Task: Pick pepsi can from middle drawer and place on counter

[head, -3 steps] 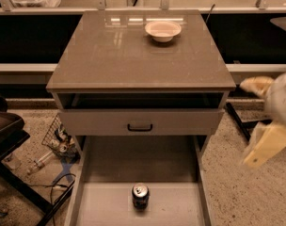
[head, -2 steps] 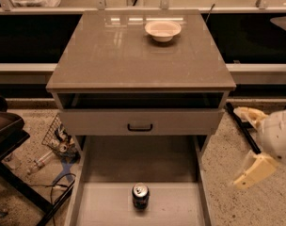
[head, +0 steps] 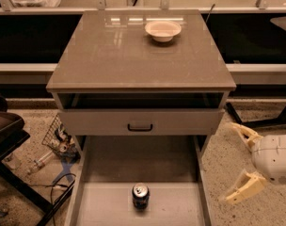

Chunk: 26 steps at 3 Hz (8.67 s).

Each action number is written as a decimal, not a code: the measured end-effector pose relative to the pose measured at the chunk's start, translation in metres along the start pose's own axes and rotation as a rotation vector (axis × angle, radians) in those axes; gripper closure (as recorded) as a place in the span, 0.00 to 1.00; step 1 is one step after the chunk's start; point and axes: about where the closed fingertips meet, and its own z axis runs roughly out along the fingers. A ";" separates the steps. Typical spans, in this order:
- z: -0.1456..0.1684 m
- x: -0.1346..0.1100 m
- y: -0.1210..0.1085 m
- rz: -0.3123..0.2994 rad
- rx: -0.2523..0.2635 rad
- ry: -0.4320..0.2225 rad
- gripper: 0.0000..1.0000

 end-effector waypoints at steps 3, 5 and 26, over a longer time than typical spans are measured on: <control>0.162 0.049 0.057 0.011 -0.124 -0.152 0.00; 0.221 0.068 0.078 0.011 -0.191 -0.217 0.00; 0.221 -0.327 -0.258 -0.227 -0.319 -0.350 1.00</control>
Offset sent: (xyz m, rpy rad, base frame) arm -0.0033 0.1266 -0.1775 0.2238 0.0459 0.1241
